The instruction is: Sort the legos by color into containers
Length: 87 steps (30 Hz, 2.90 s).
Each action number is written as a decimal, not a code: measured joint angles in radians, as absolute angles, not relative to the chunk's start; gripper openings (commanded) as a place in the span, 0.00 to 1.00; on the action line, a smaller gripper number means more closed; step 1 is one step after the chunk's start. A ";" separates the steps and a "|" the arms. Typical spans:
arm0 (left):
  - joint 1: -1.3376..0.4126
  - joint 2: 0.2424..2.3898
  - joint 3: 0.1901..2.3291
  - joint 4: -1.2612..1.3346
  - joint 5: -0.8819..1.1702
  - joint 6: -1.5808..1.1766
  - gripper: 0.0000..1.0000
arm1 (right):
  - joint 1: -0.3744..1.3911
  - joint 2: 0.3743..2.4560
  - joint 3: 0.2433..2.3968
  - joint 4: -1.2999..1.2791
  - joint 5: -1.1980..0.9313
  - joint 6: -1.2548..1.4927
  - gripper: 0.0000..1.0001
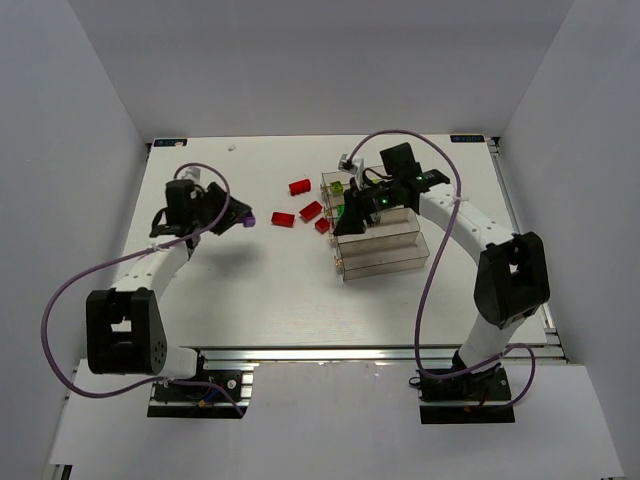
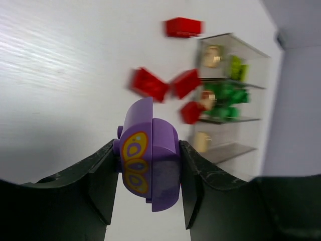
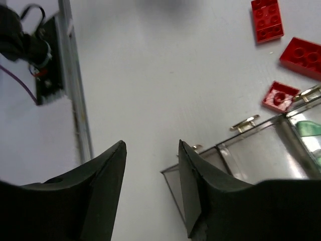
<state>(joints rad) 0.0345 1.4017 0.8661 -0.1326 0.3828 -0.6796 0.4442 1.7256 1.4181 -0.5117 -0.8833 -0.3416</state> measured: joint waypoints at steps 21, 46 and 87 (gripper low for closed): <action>-0.370 1.588 0.998 0.141 0.212 -1.184 0.40 | 0.550 1.821 1.565 -0.311 -0.581 0.203 0.85; -0.410 1.629 1.008 0.239 0.197 -1.261 0.40 | 0.566 1.909 1.650 -0.289 -0.451 0.207 0.58; -0.355 1.496 0.893 0.539 0.361 -0.999 0.98 | 0.374 1.935 1.752 -0.649 -0.787 -0.169 0.00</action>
<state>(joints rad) -0.3546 1.4956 0.8928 0.5392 0.3611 -0.9993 0.3740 1.9350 1.7515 -0.6491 -0.7872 -0.1692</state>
